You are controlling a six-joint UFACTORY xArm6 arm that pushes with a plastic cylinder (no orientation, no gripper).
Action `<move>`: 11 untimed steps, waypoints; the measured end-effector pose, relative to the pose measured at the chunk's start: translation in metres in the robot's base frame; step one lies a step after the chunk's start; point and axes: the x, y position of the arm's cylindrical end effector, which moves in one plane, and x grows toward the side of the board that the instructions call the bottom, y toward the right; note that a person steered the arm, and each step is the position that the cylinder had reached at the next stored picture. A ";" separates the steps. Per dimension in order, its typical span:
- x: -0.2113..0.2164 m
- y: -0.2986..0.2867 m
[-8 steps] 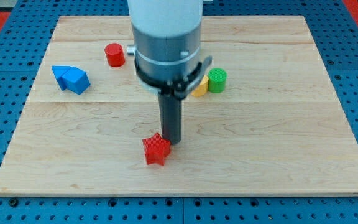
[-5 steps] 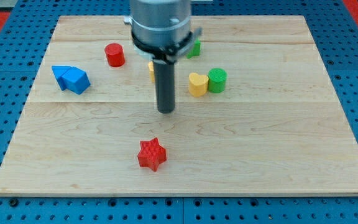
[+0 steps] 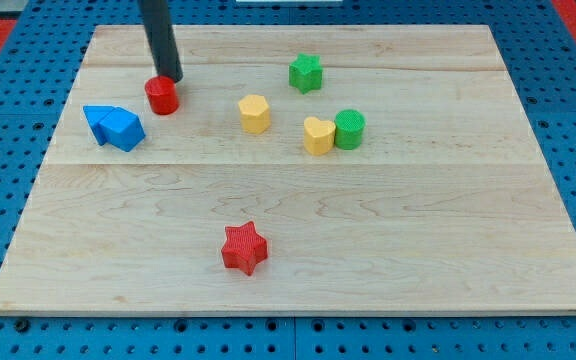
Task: Move the red circle above the red star
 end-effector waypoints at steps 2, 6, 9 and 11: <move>0.014 -0.021; 0.124 0.105; 0.176 0.100; 0.165 0.101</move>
